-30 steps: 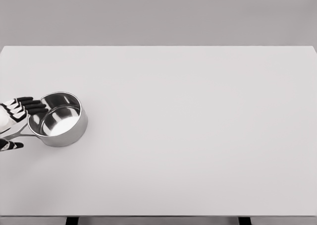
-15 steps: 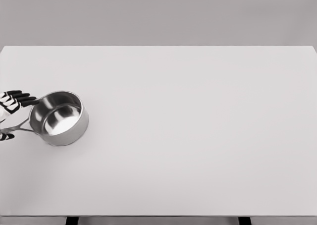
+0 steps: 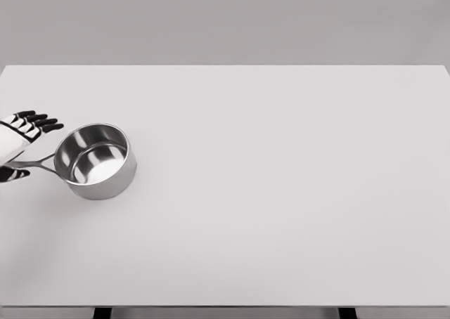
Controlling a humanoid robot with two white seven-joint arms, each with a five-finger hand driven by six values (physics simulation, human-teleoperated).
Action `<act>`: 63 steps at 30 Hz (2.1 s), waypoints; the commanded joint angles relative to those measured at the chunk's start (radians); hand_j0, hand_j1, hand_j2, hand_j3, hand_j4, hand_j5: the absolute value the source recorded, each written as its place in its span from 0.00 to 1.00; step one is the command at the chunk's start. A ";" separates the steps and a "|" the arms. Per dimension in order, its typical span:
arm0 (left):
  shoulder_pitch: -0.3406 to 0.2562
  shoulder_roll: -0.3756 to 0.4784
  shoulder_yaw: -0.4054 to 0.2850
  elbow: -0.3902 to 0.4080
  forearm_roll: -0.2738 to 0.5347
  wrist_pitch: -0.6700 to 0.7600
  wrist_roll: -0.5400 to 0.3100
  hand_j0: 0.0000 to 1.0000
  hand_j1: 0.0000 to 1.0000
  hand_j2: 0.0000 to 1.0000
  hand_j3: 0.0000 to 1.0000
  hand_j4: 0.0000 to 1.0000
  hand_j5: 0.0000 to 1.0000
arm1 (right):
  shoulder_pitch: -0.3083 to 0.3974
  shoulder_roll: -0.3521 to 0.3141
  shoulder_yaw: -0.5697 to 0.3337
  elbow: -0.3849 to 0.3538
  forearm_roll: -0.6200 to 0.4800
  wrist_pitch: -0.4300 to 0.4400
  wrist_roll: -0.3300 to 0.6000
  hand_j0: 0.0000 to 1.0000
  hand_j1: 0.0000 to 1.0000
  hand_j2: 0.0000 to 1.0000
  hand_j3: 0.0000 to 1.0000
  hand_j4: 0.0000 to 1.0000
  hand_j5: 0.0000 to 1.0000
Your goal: Rotate pot handle
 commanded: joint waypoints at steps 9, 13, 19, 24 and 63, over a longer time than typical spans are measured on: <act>0.000 -0.045 0.004 -0.014 0.030 0.100 0.001 1.00 1.00 1.00 1.00 1.00 1.00 | 0.000 0.000 0.000 0.000 0.000 0.000 0.000 1.00 1.00 1.00 1.00 1.00 1.00; 0.000 -0.068 0.021 -0.012 0.032 0.137 0.001 1.00 1.00 1.00 1.00 1.00 1.00 | 0.000 0.000 0.000 0.000 0.000 0.000 0.000 1.00 1.00 1.00 1.00 1.00 1.00; 0.000 -0.092 0.025 -0.009 0.032 0.191 0.001 1.00 1.00 1.00 1.00 1.00 1.00 | 0.000 0.000 0.000 0.000 0.000 0.000 0.000 1.00 1.00 1.00 1.00 1.00 1.00; 0.006 -0.052 0.014 -0.015 0.028 0.002 0.001 1.00 1.00 1.00 1.00 1.00 1.00 | 0.000 0.000 0.000 0.000 0.000 0.000 0.000 1.00 1.00 1.00 1.00 1.00 1.00; -0.058 -0.355 0.393 0.548 0.237 -0.323 -0.707 1.00 1.00 1.00 1.00 1.00 1.00 | 0.000 0.000 0.000 0.000 0.000 0.000 0.000 1.00 1.00 1.00 1.00 1.00 1.00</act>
